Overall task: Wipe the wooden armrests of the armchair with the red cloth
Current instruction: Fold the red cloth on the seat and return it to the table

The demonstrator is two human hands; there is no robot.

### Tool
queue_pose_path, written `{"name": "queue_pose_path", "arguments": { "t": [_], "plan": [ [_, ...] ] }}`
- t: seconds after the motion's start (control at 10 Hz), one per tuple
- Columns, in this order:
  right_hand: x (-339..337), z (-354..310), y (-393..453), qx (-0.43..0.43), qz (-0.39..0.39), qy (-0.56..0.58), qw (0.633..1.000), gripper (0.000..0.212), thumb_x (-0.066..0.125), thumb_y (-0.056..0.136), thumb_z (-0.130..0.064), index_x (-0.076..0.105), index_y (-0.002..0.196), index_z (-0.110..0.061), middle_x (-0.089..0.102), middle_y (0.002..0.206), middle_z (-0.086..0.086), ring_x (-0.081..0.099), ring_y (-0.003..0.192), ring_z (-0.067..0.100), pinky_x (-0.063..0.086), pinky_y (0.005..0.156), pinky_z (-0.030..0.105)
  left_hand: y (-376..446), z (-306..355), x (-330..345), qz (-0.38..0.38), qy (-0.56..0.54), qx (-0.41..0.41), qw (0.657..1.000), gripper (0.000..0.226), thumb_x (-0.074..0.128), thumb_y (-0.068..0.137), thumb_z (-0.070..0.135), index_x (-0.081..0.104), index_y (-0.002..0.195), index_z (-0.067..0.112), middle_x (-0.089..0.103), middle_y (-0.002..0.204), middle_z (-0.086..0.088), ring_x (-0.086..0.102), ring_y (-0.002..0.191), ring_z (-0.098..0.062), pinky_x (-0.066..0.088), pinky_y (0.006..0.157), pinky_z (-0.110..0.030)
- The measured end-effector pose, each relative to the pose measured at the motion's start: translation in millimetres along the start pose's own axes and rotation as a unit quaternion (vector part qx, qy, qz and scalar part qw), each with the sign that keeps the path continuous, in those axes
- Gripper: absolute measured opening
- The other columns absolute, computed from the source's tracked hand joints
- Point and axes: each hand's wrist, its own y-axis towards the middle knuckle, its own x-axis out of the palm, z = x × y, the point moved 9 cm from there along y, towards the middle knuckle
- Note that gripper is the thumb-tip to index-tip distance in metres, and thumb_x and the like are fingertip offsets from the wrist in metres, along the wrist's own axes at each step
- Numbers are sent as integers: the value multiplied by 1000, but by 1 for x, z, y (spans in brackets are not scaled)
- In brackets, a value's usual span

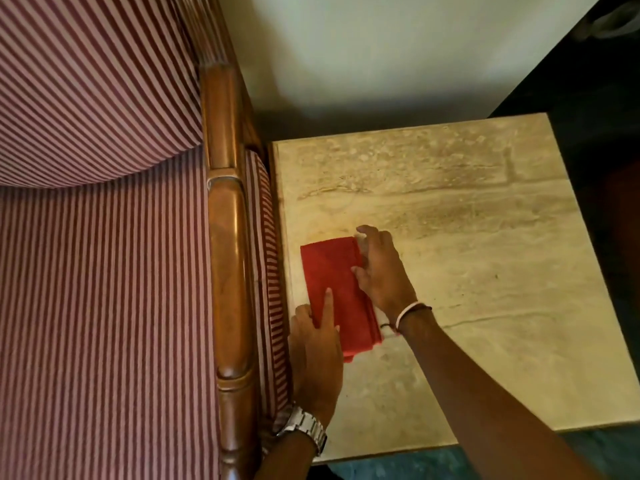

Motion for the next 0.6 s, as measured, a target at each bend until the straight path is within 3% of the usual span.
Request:
{"name": "queue_pose_path", "arguments": {
  "t": [0.1, 0.2, 0.3, 0.4, 0.5, 0.6],
  "plan": [
    [6, -9, -35, -80, 76, -128, 986, 51, 56, 100, -19, 44, 149, -12, 48, 148, 16, 55, 130, 30, 56, 104, 42, -10, 17, 5, 20, 207, 77, 975, 100, 74, 81, 45, 21, 160, 14, 28, 163, -26, 38, 146, -44, 42, 115, -53],
    [32, 3, -70, -105, 59, -196, 973, 56, 63, 97, -26, 52, 149, -9, 51, 153, 24, 56, 137, 37, 53, 110, 50, -7, 22, 10, 6, 233, 106, 967, 91, 63, 92, 38, 13, 160, 4, 2, 168, -23, 7, 157, -37, 23, 126, -54],
    [53, 20, -91, -92, 19, -237, 967, 74, 73, 90, -32, 44, 156, -14, 40, 162, 23, 46, 147, 36, 44, 118, 52, -3, 20, 15, -18, 242, 122, 962, 74, 43, 102, 27, 4, 160, 4, -7, 168, -19, -1, 158, -34, 14, 129, -50],
    [60, 19, -90, -63, -13, -252, 966, 82, 68, 94, -38, 28, 162, -16, 27, 168, 23, 33, 155, 36, 35, 124, 52, 2, 19, 16, -60, 257, 122, 957, 70, 31, 105, 25, -10, 159, 5, -16, 169, -17, -11, 158, -32, 6, 131, -47],
    [65, 15, -88, -37, -87, -254, 962, 82, 56, 101, -39, 8, 166, -19, 5, 173, 22, 14, 161, 37, 24, 130, 49, 3, 22, 11, -94, 270, 115, 951, 77, 36, 105, 28, -14, 158, 5, -18, 169, -17, -13, 158, -31, 6, 131, -45],
    [55, 7, -78, 8, -166, -258, 952, 83, 54, 102, -38, 3, 166, -23, -4, 174, 18, 11, 161, 35, 26, 129, 47, 7, 31, 0, -158, 255, 95, 949, 99, 56, 97, 40, -12, 159, 4, -18, 169, -17, -11, 159, -31, 9, 131, -43]
  ]
}}
